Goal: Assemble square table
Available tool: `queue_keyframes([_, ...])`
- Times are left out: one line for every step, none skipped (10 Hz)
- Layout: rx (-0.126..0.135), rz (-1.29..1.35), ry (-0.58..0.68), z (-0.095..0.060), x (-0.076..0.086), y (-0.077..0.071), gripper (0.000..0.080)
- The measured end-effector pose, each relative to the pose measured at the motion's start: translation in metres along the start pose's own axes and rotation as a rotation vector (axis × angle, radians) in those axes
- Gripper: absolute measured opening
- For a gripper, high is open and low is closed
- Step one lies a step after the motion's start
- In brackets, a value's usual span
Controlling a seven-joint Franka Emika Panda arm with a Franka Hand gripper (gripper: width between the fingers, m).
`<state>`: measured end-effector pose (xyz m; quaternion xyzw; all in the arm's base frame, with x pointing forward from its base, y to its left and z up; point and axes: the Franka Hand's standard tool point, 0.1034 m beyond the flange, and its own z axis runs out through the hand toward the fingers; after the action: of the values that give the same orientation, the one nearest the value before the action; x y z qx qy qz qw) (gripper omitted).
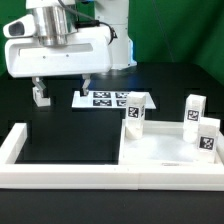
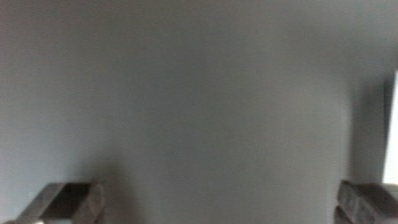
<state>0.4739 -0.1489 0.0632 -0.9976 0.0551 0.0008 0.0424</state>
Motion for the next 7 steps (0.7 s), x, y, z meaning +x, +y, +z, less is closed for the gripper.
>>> queue_keyframes([-0.019,-0.076,-0.035,0.001,-0.013,0.012,0.0648])
queue_keyframes([-0.032,-0.122,-0.052,0.004,-0.025,0.021,0.0648])
queue_keyframes([-0.072,-0.275,-0.020,0.005,-0.031,0.032,0.0648])
queue_keyframes([-0.065,-0.282,-0.033,0.007,-0.035,0.030,0.0648])
queue_keyframes([-0.058,-0.271,-0.045,0.008,-0.033,0.028,0.0648])
queue_keyframes([-0.059,-0.270,-0.044,0.008,-0.034,0.028,0.0648])
queue_keyframes([-0.046,-0.278,-0.084,0.011,-0.039,0.026,0.0648])
